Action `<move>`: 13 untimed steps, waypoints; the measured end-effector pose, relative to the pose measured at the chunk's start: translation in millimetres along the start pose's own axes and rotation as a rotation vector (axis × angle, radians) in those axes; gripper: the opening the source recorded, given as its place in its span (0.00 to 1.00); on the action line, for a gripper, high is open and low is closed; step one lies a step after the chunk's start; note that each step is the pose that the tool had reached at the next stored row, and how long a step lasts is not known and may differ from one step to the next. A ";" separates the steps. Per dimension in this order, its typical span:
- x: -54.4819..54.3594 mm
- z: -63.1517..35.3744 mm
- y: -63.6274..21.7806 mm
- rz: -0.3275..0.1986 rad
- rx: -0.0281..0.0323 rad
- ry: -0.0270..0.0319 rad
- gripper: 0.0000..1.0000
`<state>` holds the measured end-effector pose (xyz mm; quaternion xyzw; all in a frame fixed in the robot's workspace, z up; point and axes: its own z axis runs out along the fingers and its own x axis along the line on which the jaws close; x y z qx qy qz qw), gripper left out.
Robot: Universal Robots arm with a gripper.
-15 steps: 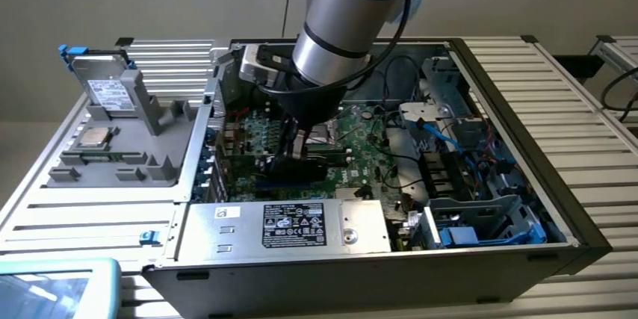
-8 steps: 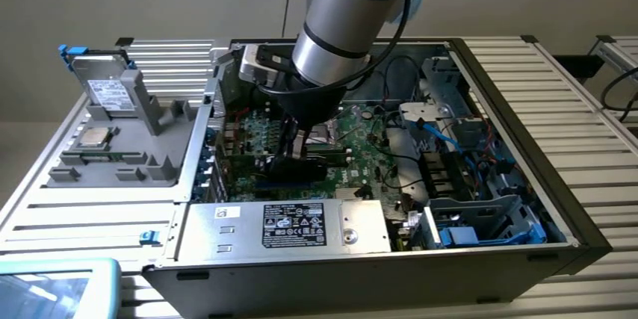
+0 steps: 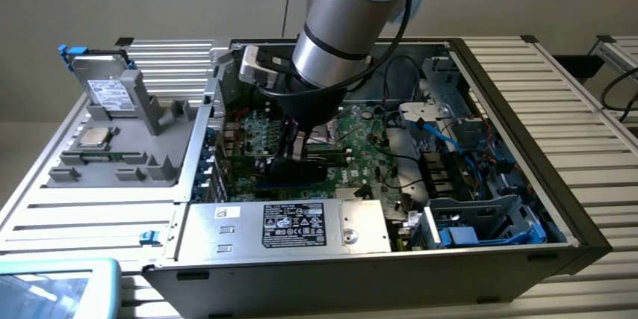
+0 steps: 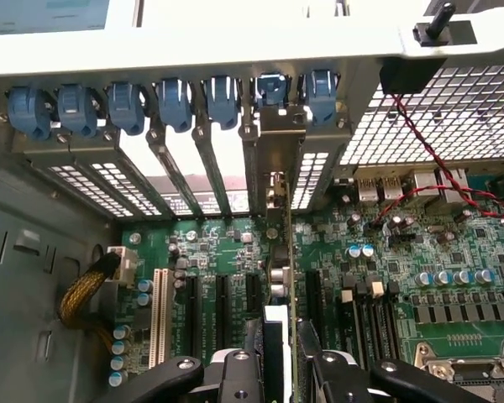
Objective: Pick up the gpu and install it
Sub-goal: 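Insert the gpu into the slot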
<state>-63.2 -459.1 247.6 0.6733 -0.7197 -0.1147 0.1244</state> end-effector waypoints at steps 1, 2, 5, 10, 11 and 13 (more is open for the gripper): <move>0.0 -0.4 -1.1 0.000 -0.0008 0.0001 0.27; -0.1 -0.9 -2.4 0.000 -0.0019 0.0001 0.27; -0.3 -2.1 -5.5 -0.002 -0.0070 -0.0040 0.27; 1.6 -2.1 -5.9 -0.011 -0.0088 -0.0299 0.27; 2.3 -2.1 -5.8 -0.014 -0.0094 -0.0379 0.27; 3.2 -2.1 -5.8 -0.018 -0.0101 -0.0481 0.27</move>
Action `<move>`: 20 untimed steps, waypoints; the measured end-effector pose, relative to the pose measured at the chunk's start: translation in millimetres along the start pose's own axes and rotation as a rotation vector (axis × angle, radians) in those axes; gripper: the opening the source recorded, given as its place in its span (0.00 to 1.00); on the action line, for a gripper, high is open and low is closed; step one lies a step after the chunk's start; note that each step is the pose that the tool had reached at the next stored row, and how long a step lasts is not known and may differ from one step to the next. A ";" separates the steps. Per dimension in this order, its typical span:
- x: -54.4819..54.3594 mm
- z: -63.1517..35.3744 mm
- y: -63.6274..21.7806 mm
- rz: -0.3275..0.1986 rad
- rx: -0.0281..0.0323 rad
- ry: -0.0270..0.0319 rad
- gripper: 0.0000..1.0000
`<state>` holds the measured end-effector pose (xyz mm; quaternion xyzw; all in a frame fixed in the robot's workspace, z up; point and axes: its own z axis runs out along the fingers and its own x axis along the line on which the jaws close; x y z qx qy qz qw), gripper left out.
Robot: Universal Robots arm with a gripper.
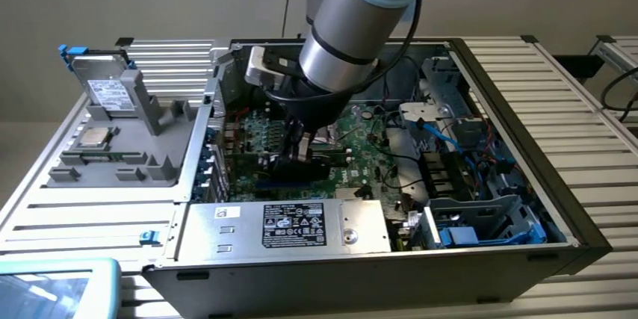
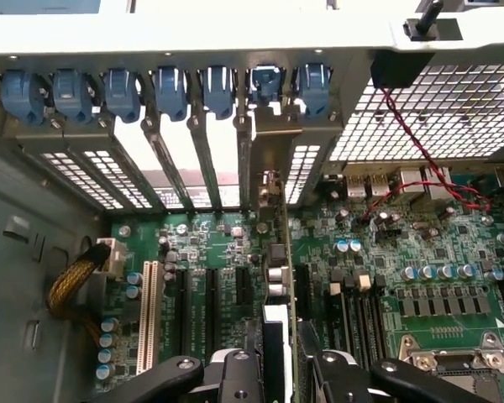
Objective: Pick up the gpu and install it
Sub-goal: 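Insert the gpu into the slot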
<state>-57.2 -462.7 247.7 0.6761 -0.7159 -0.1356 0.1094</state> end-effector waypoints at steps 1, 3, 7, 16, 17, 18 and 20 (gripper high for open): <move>0.2 0.0 0.0 -0.001 -0.0001 -0.0025 0.27; 0.4 0.0 0.0 -0.001 -0.0002 -0.0041 0.27; 0.6 -2.0 0.5 -0.002 -0.0071 -0.0049 0.27; 1.7 -4.4 -0.5 -0.001 -0.0164 -0.0044 0.27; 1.7 -4.8 -1.5 -0.001 -0.0165 -0.0052 0.27; 1.6 -5.3 -2.8 -0.002 -0.0164 -0.0061 0.27; 1.5 -5.8 -4.2 -0.003 -0.0167 -0.0085 0.27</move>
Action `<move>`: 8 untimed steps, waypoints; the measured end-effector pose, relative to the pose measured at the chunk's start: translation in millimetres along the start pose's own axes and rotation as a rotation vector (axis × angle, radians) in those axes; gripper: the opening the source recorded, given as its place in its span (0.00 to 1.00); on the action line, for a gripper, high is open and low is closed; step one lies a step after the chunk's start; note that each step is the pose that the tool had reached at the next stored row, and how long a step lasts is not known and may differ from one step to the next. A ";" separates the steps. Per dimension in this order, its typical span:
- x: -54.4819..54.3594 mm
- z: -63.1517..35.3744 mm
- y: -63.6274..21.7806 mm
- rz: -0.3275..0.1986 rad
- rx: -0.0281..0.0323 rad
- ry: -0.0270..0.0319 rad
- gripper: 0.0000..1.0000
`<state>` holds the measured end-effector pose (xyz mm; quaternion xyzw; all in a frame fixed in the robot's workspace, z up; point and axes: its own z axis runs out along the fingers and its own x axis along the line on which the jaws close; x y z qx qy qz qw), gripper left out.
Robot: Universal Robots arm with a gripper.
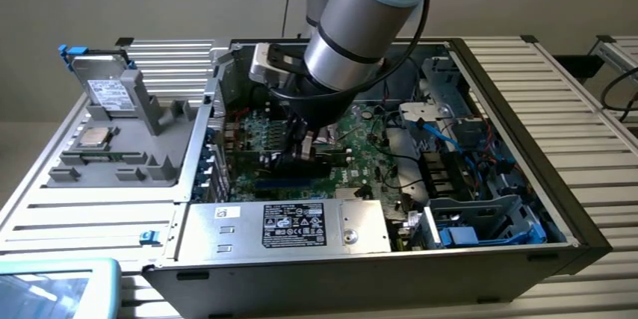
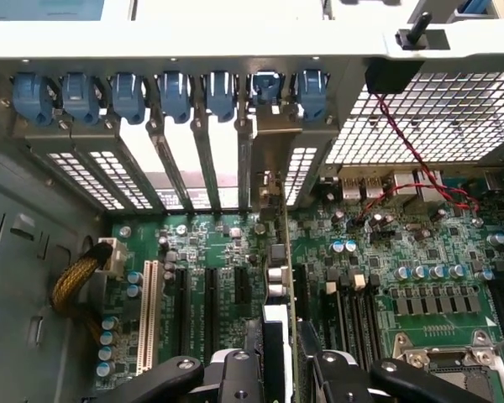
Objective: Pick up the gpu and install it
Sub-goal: 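Insert the gpu into the slot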
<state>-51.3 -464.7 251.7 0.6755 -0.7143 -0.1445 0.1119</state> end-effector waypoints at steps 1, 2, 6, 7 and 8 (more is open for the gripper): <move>0.0 -0.4 -0.8 0.000 -0.0001 -0.0011 0.27; 0.1 -0.7 -1.4 -0.001 -0.0003 -0.0025 0.27; 0.6 -1.3 -3.5 -0.004 -0.0007 -0.0116 0.27; 0.6 -1.2 -3.7 -0.005 -0.0008 -0.0131 0.27; 0.6 -1.2 -3.7 -0.005 -0.0008 -0.0140 0.27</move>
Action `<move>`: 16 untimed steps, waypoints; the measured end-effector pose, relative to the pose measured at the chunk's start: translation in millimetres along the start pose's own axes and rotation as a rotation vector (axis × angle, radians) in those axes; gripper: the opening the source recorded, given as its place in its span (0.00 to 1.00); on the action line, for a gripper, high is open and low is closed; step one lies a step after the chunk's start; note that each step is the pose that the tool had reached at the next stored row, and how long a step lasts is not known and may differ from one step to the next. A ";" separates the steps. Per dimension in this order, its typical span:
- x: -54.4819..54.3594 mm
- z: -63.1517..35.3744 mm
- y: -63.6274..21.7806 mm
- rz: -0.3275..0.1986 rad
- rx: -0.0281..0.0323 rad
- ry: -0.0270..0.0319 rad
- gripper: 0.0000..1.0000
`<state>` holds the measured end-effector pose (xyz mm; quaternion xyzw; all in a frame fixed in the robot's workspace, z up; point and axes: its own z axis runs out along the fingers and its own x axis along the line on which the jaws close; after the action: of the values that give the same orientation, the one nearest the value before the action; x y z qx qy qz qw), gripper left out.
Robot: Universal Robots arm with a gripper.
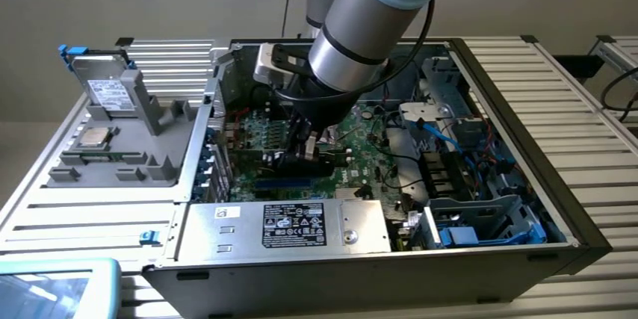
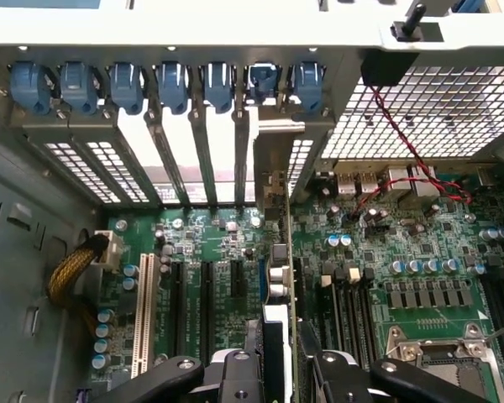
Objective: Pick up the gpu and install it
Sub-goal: 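Insert the gpu into the slot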
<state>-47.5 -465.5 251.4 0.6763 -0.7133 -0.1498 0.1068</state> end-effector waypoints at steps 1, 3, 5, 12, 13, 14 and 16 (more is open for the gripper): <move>0.0 0.0 0.0 0.000 0.0000 -0.0001 0.27; 0.1 -3.6 1.2 0.000 -0.0006 -0.0005 0.27; -0.3 -10.2 2.9 0.000 -0.0040 -0.0004 0.27; -0.5 -12.2 0.6 -0.001 -0.0044 0.0001 0.27; -0.5 -13.4 -2.4 -0.002 -0.0045 0.0006 0.27; -0.4 -14.4 -5.0 -0.002 -0.0045 0.0009 0.27; 0.8 -15.0 -6.7 -0.003 -0.0045 0.0008 0.27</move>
<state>-36.0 -467.6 262.9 0.6772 -0.7118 -0.1513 0.1083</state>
